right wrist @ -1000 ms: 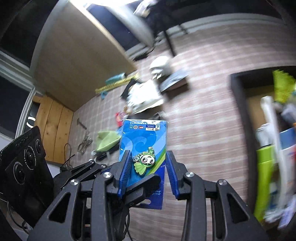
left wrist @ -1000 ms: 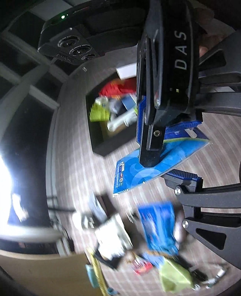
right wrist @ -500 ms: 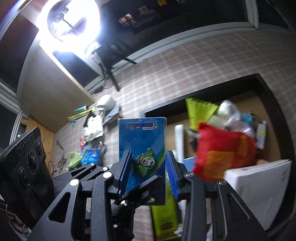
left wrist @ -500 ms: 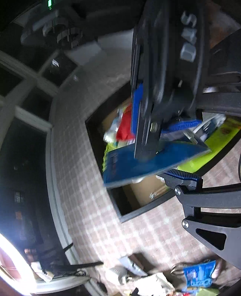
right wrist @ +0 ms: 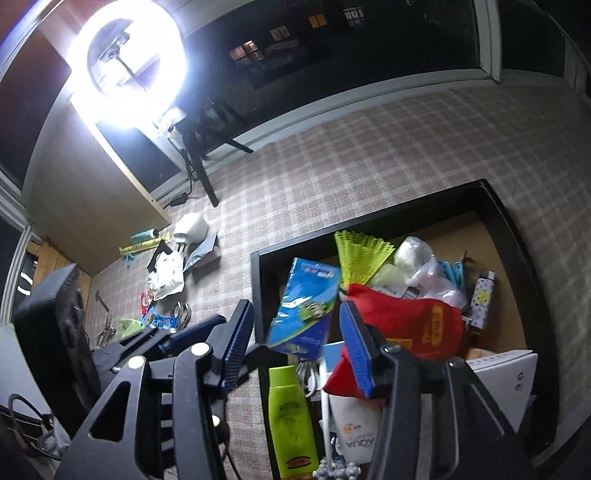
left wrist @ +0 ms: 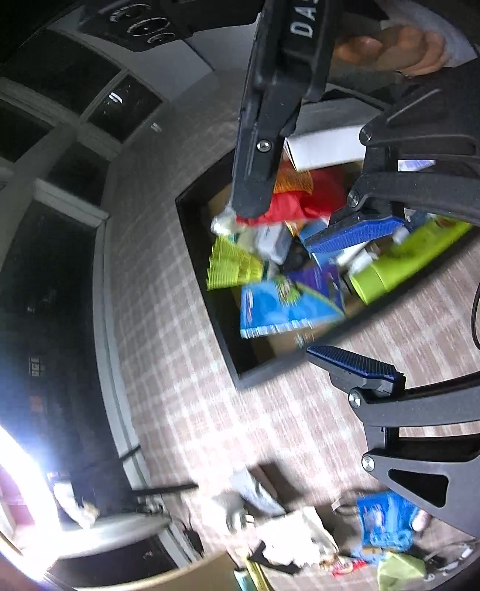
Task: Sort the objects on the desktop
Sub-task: 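Carry the blue card package to the storage box and release it, then move both tools back over the blue wipes pack on the table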
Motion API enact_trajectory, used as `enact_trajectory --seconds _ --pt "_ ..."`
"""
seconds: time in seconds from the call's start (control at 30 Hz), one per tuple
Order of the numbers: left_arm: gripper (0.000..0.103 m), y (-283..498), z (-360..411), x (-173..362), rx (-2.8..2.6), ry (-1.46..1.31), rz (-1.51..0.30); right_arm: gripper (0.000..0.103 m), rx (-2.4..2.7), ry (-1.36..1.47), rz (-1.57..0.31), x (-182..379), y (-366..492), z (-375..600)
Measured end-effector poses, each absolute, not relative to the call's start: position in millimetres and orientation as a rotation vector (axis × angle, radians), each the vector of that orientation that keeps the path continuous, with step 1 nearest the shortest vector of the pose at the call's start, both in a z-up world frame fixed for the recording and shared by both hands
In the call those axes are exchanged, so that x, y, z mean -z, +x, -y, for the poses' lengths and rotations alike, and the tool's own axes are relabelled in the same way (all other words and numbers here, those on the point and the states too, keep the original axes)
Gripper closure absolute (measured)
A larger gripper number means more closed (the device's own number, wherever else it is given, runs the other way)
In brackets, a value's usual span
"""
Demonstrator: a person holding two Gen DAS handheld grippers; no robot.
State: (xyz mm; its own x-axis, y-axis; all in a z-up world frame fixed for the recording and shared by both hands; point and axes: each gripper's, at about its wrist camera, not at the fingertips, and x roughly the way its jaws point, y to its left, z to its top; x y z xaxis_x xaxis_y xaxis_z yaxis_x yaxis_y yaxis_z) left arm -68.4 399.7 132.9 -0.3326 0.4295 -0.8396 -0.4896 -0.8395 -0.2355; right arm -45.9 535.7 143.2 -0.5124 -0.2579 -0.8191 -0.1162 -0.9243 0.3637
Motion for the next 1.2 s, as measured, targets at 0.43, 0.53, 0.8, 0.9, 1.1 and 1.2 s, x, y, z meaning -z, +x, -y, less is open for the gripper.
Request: enact_trajectory --seconds 0.43,0.53,0.8,0.9,1.1,1.2 --pt "0.053 -79.7 -253.2 -112.9 -2.348 -1.519 0.023 0.052 2.457 1.549 0.455 -123.4 -58.9 -450.4" --pt "0.053 -82.6 -209.6 -108.8 -2.402 -1.562 0.049 0.052 2.402 1.564 0.446 -116.0 -64.2 -423.2" --pt "0.053 -95.1 -120.1 -83.8 -2.459 -1.702 0.100 0.052 2.280 1.643 0.452 -81.8 -89.6 -353.6" --pt "0.053 -101.6 -96.6 -74.2 -2.463 -1.747 0.140 0.052 2.257 1.669 0.439 -71.9 -98.2 -335.8" --pt "0.041 -113.9 -71.5 -55.1 -2.443 -1.816 0.187 0.052 2.228 1.715 0.422 -57.7 -110.7 -309.6" --pt "0.041 -117.6 -70.0 -44.1 -2.422 -1.851 0.155 0.052 2.218 1.732 0.424 -53.2 -114.5 -301.7"
